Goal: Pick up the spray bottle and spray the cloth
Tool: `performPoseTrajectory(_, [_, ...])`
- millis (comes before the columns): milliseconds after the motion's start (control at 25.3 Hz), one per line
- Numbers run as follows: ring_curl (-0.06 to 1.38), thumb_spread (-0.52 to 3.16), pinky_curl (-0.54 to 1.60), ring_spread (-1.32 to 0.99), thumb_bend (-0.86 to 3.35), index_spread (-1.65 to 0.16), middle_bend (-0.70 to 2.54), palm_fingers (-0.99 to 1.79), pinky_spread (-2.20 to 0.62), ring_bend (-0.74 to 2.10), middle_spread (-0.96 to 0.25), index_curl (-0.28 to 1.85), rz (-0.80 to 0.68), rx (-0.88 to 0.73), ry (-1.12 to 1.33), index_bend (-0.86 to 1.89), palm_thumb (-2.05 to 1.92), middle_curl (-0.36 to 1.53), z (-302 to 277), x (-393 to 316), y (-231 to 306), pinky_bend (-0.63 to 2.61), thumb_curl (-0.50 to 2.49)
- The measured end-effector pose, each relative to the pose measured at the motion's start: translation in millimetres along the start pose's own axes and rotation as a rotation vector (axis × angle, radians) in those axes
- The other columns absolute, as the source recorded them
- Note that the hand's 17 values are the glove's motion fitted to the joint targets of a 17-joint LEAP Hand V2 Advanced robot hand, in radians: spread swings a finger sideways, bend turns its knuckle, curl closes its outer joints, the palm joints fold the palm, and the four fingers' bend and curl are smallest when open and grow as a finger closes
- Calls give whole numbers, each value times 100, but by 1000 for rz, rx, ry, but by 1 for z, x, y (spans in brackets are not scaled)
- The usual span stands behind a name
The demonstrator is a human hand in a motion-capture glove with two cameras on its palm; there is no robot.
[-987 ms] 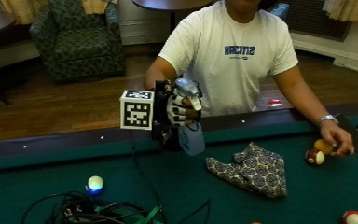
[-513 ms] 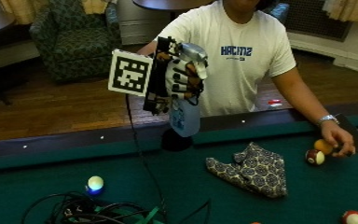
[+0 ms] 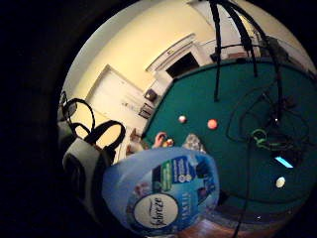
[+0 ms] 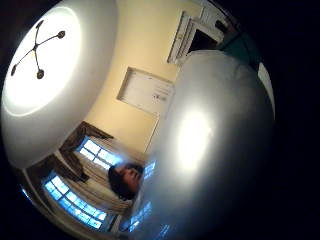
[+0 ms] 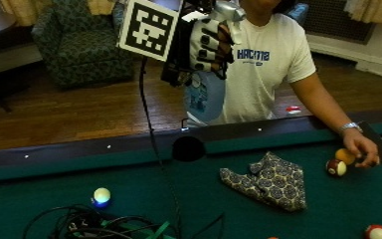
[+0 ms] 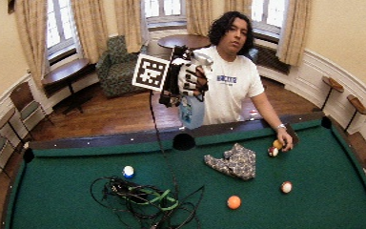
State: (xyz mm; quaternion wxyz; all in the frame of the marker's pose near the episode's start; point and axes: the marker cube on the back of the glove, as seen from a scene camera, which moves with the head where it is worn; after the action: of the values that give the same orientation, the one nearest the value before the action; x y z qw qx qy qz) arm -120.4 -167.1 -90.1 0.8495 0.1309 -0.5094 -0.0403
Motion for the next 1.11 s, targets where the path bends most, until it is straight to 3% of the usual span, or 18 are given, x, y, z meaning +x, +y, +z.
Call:
performPoseTrajectory(237, [50,34,43,-20,-3,-27,68,138,-31,81,-21,61,70,-103,134,38,91,57,36,14,-15,49,84])
performPoseTrajectory(434, [50,33,43,-20,-3,-27,68,138,-31,81,-21,61,231,-264,198,37,91,57,74,38,-15,50,85])
performPoseTrajectory(829, [50,33,43,-20,-3,-28,68,138,-31,81,-21,62,484,-643,299,36,91,57,173,93,11,50,85])
performPoseTrajectory(1105, [50,34,43,-20,-3,-28,68,138,-31,81,-21,62,635,-783,409,35,91,57,229,148,28,50,85])
